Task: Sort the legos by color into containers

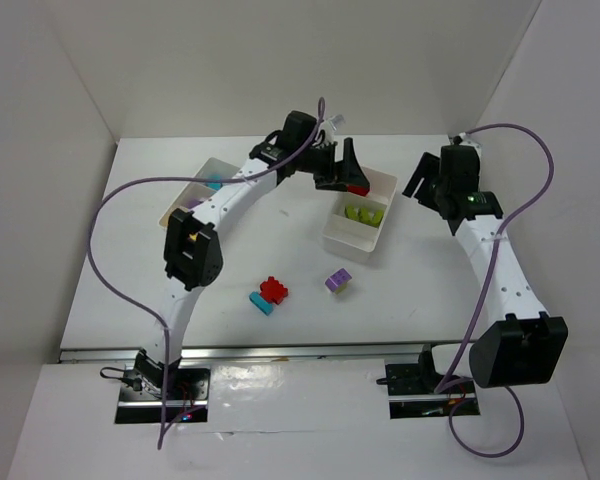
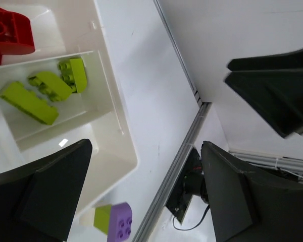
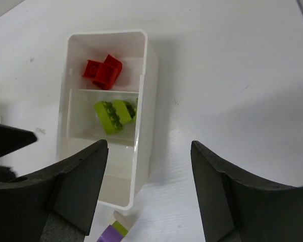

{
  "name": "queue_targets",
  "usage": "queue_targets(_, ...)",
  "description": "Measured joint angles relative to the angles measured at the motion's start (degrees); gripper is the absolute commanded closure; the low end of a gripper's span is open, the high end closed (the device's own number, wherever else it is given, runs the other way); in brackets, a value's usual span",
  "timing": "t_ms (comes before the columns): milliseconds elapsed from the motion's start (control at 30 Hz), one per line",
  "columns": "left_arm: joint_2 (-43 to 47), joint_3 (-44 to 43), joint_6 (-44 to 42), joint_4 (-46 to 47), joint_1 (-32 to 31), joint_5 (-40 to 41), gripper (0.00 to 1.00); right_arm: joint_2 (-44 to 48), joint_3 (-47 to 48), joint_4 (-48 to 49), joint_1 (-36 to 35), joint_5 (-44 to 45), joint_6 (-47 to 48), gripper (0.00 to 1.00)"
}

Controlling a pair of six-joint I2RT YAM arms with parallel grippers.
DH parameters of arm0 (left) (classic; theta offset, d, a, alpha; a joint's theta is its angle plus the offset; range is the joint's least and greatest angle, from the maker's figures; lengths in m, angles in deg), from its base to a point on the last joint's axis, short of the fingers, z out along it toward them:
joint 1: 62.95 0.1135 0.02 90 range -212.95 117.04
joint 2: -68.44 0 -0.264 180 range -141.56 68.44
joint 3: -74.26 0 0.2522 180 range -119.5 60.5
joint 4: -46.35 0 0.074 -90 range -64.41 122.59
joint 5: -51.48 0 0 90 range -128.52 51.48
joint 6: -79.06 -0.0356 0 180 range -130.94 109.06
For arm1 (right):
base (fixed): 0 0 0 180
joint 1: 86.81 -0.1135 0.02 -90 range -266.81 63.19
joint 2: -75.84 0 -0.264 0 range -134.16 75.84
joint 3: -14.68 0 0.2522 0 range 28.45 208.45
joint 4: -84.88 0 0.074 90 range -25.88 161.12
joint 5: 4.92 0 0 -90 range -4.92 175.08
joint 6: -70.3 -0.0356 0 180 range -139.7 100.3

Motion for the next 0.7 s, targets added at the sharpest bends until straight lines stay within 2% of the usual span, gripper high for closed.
queue_targets(133,7.8,2.3,-5.6,-6.5,0.2,6.9,0.0,-0.1,-0.1,0.1,-1.5,-2.6,1.7,0.26)
queue_targets(233,16.5,8.6,-8.7,-10.3,0.7,16.4,0.0,-0.5,-0.1,0.4,-6.3,-4.6,3.6,0.25)
queue_targets(400,30.9,24.8,-11.3,-15.4,5.4,28.5,0.0,-2.3,-0.1,0.9,-18.5,-7.8,6.7,0.21)
queue_targets(567,36.7,33.5,-11.1,-22.3,11.6,34.4,0.05,-6.3,0.2,0.9,-31.4,-10.7,9.4,0.2)
queue_targets(700,40.8,38.8,-9.7,-26.4,16.4,36.6,0.06,-13.3,1.9,0.8,-41.8,-11.0,10.7,0.17)
